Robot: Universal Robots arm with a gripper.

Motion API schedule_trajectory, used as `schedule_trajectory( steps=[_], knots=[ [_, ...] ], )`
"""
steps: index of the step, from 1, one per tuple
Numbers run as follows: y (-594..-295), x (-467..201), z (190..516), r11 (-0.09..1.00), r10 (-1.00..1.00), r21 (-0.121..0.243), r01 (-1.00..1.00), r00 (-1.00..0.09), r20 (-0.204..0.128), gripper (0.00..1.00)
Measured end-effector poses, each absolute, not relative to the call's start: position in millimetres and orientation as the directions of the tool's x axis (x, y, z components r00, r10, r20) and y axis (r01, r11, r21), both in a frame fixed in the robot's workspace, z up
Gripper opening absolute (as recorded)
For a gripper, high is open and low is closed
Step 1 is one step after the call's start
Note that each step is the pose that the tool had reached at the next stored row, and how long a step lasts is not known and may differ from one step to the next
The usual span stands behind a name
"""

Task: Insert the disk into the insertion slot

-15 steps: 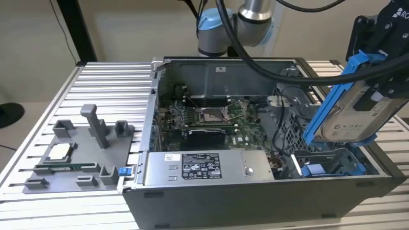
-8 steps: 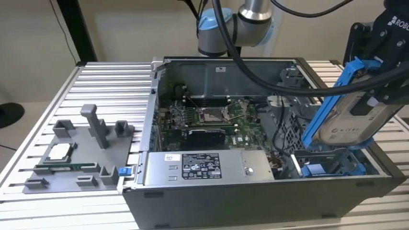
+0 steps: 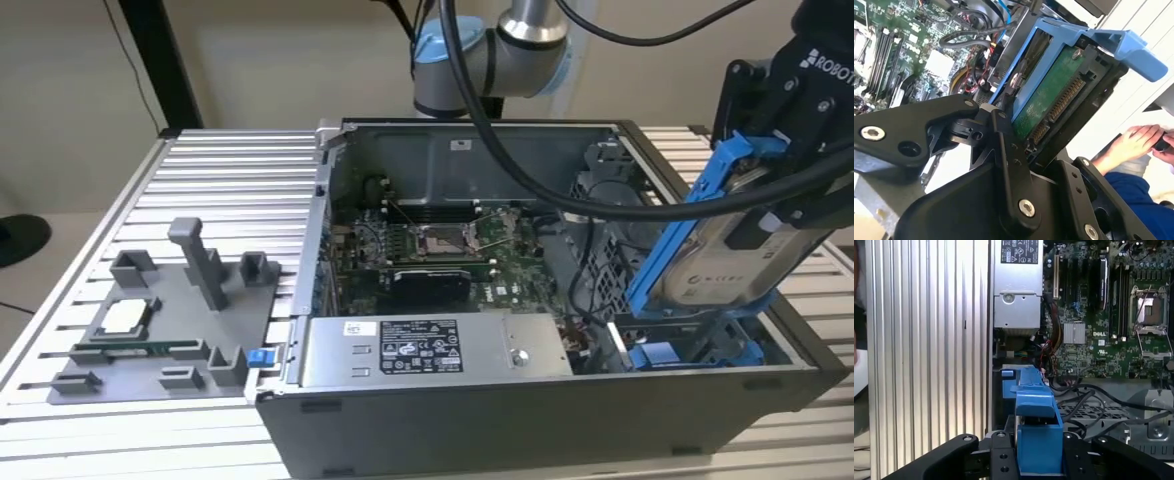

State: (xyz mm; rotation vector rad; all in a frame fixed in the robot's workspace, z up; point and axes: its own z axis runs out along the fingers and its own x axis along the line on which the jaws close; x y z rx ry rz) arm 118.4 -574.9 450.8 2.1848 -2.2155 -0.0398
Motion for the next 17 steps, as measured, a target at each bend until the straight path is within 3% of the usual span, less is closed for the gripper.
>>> schedule_trajectory(
  steps=[17],
  knots=[
    [-574.9,118.4,446.5,0.014,-1.0,0.039,-0.999,-0.014,0.003,0.0]
  ],
)
